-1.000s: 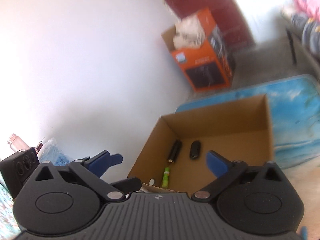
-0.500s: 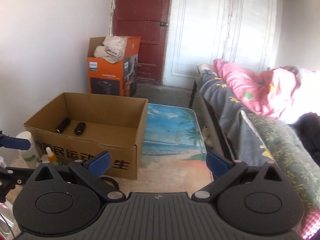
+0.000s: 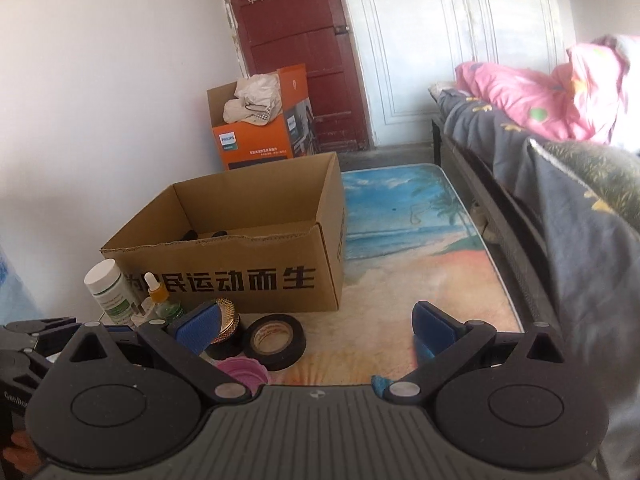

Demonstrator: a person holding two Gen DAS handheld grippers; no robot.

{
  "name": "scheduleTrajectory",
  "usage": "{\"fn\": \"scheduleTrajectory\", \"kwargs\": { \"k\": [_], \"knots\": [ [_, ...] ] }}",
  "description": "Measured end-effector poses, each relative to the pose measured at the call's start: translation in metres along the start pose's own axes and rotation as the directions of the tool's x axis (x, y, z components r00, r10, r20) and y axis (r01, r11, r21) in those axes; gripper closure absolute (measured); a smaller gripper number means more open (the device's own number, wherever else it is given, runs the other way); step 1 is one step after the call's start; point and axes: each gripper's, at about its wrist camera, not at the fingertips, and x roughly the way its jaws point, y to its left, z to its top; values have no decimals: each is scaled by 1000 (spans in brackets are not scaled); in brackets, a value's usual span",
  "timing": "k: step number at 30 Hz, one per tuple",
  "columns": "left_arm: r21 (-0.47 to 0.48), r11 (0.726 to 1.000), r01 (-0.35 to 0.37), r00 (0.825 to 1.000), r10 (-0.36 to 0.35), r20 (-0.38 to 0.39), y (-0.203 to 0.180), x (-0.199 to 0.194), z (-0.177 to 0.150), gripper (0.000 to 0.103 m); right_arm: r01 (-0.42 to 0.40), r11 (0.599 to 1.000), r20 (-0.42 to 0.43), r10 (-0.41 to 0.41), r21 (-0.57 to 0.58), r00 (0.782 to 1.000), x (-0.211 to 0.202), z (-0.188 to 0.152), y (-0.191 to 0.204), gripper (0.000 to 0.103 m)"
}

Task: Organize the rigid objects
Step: 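Move the right gripper back toward the empty pink cup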

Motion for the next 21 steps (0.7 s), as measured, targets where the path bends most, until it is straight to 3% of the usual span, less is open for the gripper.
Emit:
{"fn": "scheduleTrajectory", "kwargs": {
  "k": [10,17,21],
  "knots": [
    [17,991,-135,989,136,-67,-2,27,-24,0,-94,993,-119,101,66,988,43,-24,1,0],
    [78,988,-136,987,142,-77,-8,40,-28,2,-141,985,-161,156,101,975,60,-33,0,7],
    [99,990,-105,988,114,-101,-13,48,-29,8,-177,976,-192,199,124,961,69,-40,3,22]
  ]
}}
